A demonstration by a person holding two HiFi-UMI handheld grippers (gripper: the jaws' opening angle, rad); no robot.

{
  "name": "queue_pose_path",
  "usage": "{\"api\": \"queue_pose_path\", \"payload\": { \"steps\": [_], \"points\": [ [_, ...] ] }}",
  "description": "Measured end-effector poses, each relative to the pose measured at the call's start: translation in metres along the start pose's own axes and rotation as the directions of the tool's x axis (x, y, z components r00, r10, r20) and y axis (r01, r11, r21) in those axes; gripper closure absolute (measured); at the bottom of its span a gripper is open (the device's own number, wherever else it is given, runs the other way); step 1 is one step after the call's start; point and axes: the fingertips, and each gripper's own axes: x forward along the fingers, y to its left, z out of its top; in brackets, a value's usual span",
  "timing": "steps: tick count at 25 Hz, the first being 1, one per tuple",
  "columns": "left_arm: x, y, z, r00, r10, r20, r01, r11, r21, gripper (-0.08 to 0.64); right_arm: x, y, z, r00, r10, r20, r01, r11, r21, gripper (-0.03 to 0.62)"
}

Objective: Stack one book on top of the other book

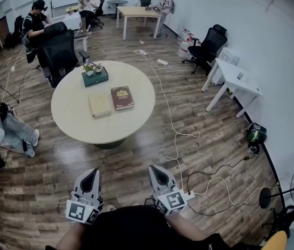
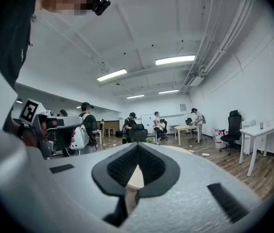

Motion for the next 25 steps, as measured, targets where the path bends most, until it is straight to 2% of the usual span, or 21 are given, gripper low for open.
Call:
{"api": "queue_pose_path", "payload": {
  "steps": [7,13,22,25],
  "points": [
    [0.003,0.008,-0.002,1.000,0.008,-0.012,-0.008,1.000,-0.008,0.555,0.008,-0.001,0.001,1.000,-0.008,0.000,0.008,1.000,0.006,0.591],
    [0.008,0.011,-0.004,1.000,0.010,-0.012,-0.010,1.000,-0.012,0.555,0.006,-0.006,0.010,0.998,-0.013,0.059,0.011,0.999,0.042,0.588],
    [0.020,0.009,-0.004,1.000,0.020,-0.008,-0.020,1.000,-0.019,0.555,0.007,-0.019,0.013,0.997,-0.022,0.069,0.019,0.999,0.040,0.588],
    [0.024,0.005,-0.012,0.999,0.037,-0.030,-0.038,0.999,-0.018,0.555,0.006,-0.029,0.009,0.998,-0.016,0.067,0.012,0.999,0.052,0.588]
  ]
}}
